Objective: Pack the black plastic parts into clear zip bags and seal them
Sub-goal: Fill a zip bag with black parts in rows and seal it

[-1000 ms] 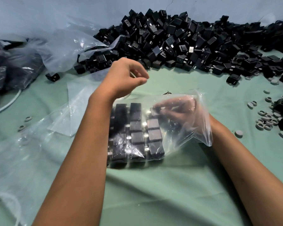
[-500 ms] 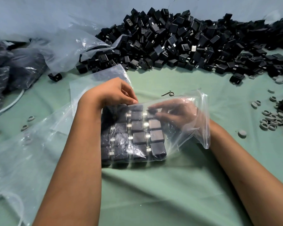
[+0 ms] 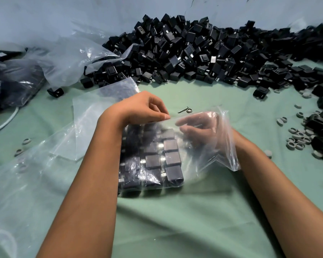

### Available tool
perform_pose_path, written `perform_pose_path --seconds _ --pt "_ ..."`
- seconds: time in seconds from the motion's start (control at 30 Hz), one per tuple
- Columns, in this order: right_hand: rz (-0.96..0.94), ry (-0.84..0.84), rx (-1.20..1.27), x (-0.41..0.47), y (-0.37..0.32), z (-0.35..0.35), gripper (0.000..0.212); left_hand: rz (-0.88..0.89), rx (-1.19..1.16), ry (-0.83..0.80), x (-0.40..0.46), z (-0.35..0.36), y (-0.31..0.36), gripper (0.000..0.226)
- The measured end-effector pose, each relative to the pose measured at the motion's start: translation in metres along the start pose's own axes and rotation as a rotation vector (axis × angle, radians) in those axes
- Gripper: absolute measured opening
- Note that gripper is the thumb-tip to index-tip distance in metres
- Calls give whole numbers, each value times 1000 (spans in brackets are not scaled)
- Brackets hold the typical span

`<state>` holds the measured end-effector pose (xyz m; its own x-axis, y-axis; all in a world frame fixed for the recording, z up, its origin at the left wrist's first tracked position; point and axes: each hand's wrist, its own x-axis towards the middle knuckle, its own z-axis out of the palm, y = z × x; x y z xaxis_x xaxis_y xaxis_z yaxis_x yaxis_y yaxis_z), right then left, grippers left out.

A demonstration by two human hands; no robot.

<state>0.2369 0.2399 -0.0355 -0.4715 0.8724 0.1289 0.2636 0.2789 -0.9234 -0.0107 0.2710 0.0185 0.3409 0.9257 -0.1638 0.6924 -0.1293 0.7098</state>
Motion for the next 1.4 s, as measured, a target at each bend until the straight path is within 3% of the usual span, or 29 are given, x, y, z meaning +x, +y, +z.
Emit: perform_pose_path --seconds 0.07,0.13,0.3,0.37,0.43,0.53,0.67,0.77,0.87,1.0,1.17,1.23,1.3,1.4 --pt "127 -62 93 -10 -6 -19 27 3 10 -45 0 4 0 12" --pt "251 6 91 -19 -11 -36 18 -13 31 -33 0 9 -1 14" --pt "461 593 77 -18 1 -57 10 -32 245 147 8 22 4 14" --pt "463 774 -150 -9 9 -68 11 -12 298 184 12 27 8 11" --pt "479 854 -553 1 14 -80 18 2 347 213 14 31 12 9" --pt "623 827 -808 15 17 -94 41 36 411 267 15 37 18 8" --pt "734 677 -799 25 28 -102 46 205 260 275 18 47 35 18" --pt "653 729 -702 26 29 -90 30 335 162 220 18 60 52 35" --pt "534 751 -810 19 24 -65 11 415 198 109 18 74 63 46" --pt "422 761 -771 7 19 -42 22 437 253 109 18 72 65 31" --pt "135 795 -378 -6 4 -26 22 413 186 229 11 46 55 14" --pt "71 669 -121 -12 -5 -24 29 382 151 247 9 39 52 17" --pt "33 496 128 -15 -15 -20 22 359 152 249 8 36 50 21" --pt "-82 465 221 -16 -22 -22 12 340 168 255 7 36 51 28"
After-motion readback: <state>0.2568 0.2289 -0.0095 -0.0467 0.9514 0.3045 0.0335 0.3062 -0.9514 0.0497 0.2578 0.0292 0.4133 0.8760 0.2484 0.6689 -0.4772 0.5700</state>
